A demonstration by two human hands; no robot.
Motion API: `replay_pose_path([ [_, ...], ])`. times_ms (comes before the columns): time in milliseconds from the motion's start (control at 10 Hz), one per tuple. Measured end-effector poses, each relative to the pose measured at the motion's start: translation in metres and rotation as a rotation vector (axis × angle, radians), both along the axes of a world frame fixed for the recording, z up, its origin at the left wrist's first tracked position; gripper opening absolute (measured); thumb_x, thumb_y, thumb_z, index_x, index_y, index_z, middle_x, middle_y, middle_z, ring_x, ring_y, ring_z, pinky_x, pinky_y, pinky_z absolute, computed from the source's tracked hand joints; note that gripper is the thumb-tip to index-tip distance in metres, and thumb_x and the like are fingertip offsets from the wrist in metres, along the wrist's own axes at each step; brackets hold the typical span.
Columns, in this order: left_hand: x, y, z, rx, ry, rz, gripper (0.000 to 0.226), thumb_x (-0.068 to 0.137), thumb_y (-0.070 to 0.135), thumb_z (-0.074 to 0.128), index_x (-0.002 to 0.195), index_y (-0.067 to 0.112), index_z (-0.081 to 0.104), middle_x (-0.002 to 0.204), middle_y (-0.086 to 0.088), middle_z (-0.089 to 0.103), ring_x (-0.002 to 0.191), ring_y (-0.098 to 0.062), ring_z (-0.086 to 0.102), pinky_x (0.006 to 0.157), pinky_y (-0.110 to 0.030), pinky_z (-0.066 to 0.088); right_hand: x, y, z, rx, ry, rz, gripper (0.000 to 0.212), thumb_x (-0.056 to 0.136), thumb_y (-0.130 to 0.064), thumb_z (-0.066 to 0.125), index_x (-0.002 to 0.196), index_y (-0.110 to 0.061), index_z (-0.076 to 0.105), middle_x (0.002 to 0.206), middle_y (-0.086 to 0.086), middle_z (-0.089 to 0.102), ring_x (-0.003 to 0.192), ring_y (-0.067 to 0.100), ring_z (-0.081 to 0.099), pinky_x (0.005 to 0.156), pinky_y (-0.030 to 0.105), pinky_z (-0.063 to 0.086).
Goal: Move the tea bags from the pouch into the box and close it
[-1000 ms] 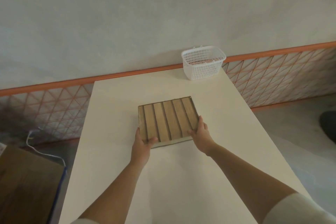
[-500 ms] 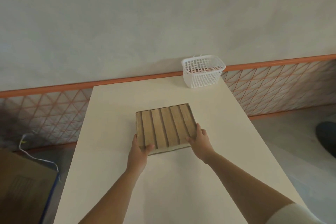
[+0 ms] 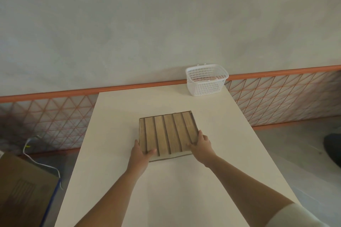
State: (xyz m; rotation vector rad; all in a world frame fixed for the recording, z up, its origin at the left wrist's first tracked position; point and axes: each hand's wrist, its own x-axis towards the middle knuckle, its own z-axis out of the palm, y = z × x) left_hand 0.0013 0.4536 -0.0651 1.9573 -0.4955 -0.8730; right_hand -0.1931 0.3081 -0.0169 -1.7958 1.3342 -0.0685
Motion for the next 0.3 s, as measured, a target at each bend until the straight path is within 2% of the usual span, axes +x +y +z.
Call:
replay_pose_path([
  [100,-0.005,-0.002,0.013,0.048,-0.097,0.01,0.106,0.085,0.038,0.077,0.159,0.012,0.006,0.165,-0.01,0.018,0.15,-0.029,0.024,0.12,-0.048,0.028,0.001,-0.001,0.01,-0.029,0.025,0.011,0.085,0.093,-0.038,0.052,0.154,-0.018,-0.003,0.158,0.0,0.013,0.142,0.027,0.013,0.087,0.043,0.046],
  [200,-0.005,-0.006,0.024,0.078,-0.201,0.002,0.099,0.089,0.041,0.071,0.159,0.012,0.009,0.165,-0.009,0.017,0.151,-0.029,0.021,0.12,-0.047,0.026,0.004,-0.004,0.023,-0.079,0.022,0.064,0.082,0.093,-0.038,0.051,0.154,-0.02,0.0,0.16,-0.002,0.008,0.143,0.027,0.01,0.072,0.036,0.048],
  [300,-0.007,-0.01,0.044,0.113,-0.224,-0.001,0.093,0.091,0.045,0.066,0.159,0.012,0.011,0.166,-0.008,0.016,0.15,-0.029,0.021,0.119,-0.046,0.029,0.005,-0.006,0.036,-0.139,0.022,0.107,0.076,0.094,-0.037,0.048,0.154,-0.02,0.005,0.161,-0.001,0.006,0.144,0.028,0.008,0.084,0.037,0.045],
])
